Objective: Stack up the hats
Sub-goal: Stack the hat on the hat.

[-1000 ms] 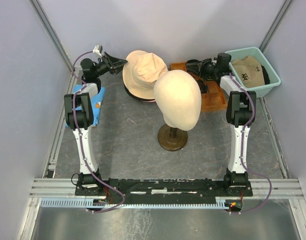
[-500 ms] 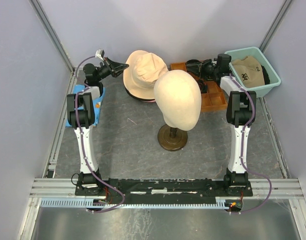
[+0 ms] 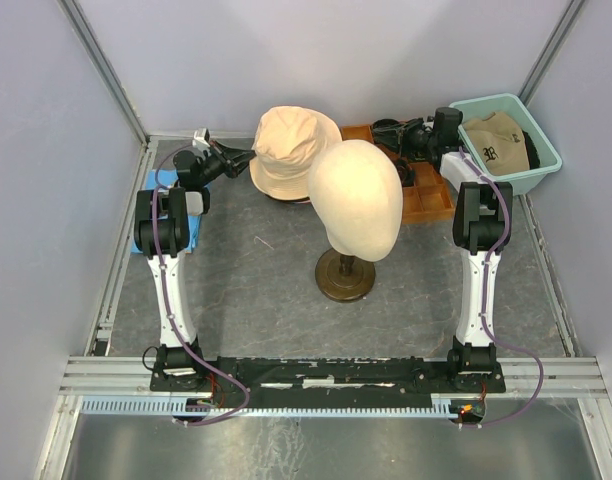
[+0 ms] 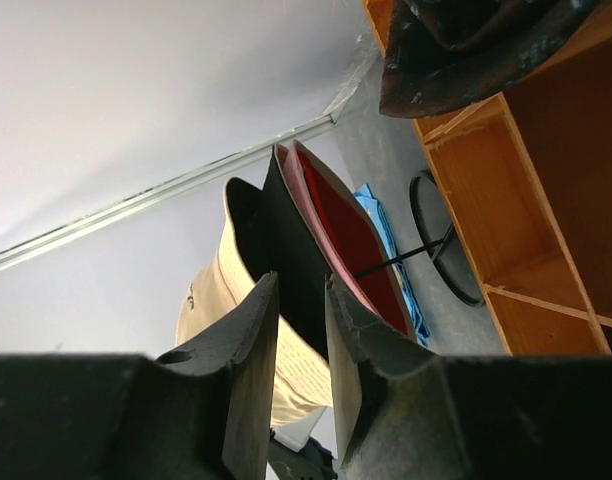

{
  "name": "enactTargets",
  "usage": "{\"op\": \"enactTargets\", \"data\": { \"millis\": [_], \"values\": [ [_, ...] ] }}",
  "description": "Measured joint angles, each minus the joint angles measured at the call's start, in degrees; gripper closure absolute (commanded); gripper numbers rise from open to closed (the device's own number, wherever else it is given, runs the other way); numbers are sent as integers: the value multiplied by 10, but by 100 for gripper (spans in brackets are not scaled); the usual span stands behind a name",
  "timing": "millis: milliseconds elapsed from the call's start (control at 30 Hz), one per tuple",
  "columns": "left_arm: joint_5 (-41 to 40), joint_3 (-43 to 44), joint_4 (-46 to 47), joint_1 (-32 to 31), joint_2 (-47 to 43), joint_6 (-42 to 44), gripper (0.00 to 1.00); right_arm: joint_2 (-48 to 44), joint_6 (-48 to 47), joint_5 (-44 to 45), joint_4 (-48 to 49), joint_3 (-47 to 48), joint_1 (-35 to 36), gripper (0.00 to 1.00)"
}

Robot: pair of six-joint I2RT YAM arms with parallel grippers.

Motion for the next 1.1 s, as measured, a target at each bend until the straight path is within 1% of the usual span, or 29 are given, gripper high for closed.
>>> {"op": "enactTargets", "data": {
  "millis": [367, 600, 967, 1100],
  "values": [
    [-13, -52, 38, -3, -19, 0, 97, 0, 3, -31, 12, 13, 3, 67],
    [-28, -79, 64, -11, -24, -15, 97, 0, 1, -54, 27, 13, 3, 66],
    [-69, -193, 72, -13, -97, -7, 97, -1, -25, -74, 23, 12, 4, 66],
    [-84, -223, 76, -12, -119, 5, 97, -3, -24, -86, 27, 6, 8, 62]
  ]
}}
